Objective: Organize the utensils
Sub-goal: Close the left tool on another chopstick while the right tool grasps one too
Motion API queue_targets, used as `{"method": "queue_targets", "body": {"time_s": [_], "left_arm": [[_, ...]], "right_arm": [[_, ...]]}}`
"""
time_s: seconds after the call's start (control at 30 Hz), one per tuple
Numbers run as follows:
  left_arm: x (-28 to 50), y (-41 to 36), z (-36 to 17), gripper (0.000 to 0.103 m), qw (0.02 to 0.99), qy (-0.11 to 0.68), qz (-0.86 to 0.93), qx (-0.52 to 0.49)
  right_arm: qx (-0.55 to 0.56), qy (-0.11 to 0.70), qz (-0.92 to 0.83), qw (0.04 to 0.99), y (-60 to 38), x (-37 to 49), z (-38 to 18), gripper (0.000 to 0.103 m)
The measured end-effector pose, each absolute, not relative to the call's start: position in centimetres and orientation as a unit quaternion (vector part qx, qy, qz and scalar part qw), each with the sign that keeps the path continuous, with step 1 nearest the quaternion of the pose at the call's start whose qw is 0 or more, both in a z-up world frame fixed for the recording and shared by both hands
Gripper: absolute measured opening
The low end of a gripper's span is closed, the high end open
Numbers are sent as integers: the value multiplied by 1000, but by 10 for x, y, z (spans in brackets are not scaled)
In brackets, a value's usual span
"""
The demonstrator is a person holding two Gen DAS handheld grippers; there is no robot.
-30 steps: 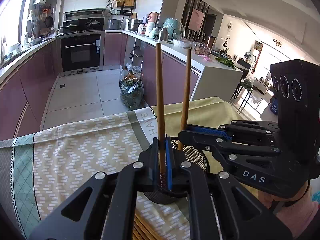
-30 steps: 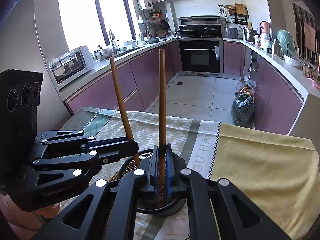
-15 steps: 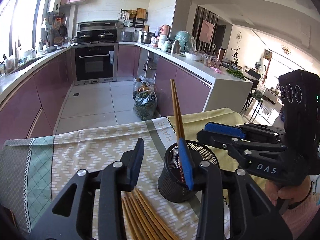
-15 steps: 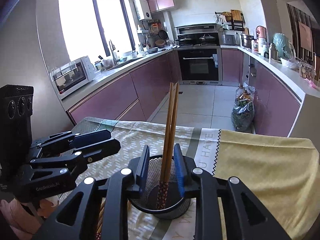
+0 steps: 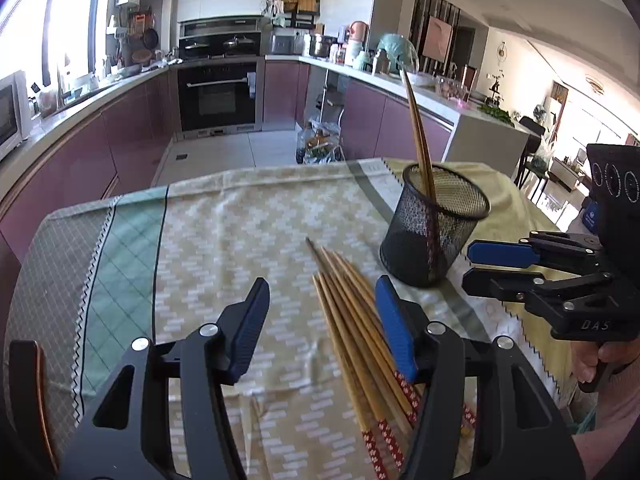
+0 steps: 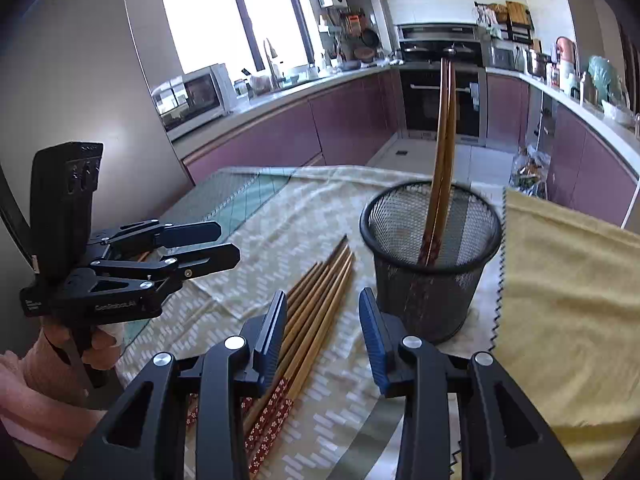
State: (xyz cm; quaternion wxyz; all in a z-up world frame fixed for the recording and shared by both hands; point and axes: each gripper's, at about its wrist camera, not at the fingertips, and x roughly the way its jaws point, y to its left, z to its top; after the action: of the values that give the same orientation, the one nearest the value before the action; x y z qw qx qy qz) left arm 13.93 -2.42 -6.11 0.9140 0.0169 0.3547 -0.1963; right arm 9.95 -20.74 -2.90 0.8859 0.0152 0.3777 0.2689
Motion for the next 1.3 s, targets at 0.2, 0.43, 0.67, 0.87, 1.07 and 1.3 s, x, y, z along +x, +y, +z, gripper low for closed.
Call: {"method": "queue_targets", "body": {"time_s": [0.2,0.43,0.67,0.87,1.07,1.3], "left_arm": [[130,-23,-95,57,899,391,-196,26],[123,-28,-114,57,892,409,-190,34],[121,-33,-122,56,887,421,-187,40],[123,-32,-127,53,884,429,-182,40],[124,-34,-127,54,884,429,-179,47],[127,-40,-130,49,884,433,-165,65]], "right_arm": [[11,420,257,871,-193,96,-66,35],[6,429,238,871,-190,92,-74,35],[1,435,232,870,-187,89,-79,35],[-9,439,226,869,-182,90,-81,35],[-18,441,216,871,-182,91,-82,35],[-42,440,204,874,-174,94,-83,35]]}}
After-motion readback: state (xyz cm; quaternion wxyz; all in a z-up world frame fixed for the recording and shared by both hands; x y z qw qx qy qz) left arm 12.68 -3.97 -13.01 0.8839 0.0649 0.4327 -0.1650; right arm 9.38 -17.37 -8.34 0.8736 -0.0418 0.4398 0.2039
